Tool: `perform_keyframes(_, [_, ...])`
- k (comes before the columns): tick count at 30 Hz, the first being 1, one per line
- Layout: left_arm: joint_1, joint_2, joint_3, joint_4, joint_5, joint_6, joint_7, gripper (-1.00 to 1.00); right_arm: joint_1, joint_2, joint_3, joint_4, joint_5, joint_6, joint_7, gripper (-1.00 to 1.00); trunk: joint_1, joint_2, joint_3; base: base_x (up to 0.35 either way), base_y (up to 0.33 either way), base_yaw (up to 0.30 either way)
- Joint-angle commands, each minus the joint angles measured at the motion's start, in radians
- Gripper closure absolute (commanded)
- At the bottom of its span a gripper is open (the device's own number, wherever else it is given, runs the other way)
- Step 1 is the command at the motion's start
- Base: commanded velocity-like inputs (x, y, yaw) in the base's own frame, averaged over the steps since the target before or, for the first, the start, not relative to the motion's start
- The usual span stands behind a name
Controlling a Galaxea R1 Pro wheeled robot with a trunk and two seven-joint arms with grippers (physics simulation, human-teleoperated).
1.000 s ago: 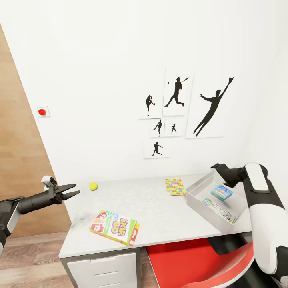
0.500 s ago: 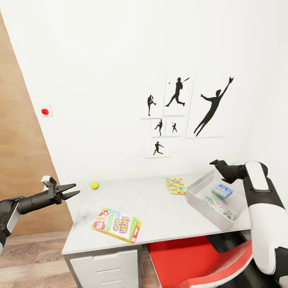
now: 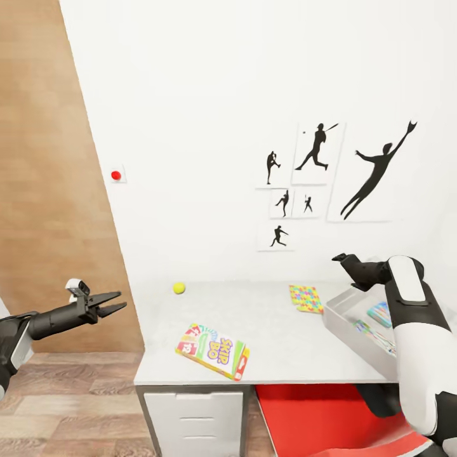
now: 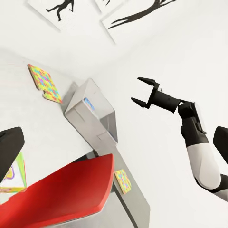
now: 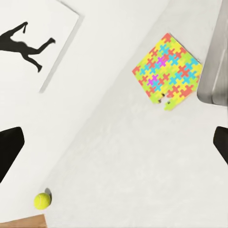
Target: Put all the toys in the child's room - the three board games (two on the bed and one on the table), the two jigsaw puzzles on the table, and the tennis ball on the table - inside the toy box on the table in the child's room.
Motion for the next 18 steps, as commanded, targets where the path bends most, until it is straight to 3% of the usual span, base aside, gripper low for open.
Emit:
perform_keyframes(1, [-0.001, 0.0, 0.0, 0.001, -0.001, 0.011, -0.004, -1.0, 0.0, 0.0, -0.001, -0.001, -0.011, 0.002, -0.01, -1.0, 0.0, -0.001, -0.001, -0.014, 0.041, 0.282])
perform_keyframes(8, [-0.001, 0.0, -0.001, 0.001, -0.001, 0.011, -0.004, -1.0, 0.0, 0.0, 0.016, -0.001, -0.011, -0.001, -0.011, -1.0, 0.0, -0.001, -0.001, -0.011, 0.024, 0.287])
perform_keyframes(14, [-0.001, 0.0, -0.001, 0.001, -0.001, 0.011, -0.004, -1.0, 0.0, 0.0, 0.023, 0.001, -0.01, -0.003, -0.017, -1.0, 0.0, -0.001, -0.001, -0.061, 0.172, 0.286])
perform_keyframes(18, [-0.001, 0.0, -0.001, 0.001, -0.001, 0.011, -0.004, -1.0, 0.0, 0.0, 0.025, 0.003, -0.009, 0.0, -0.017, -1.0, 0.0, -0.001, -0.001, -0.026, 0.088, 0.128])
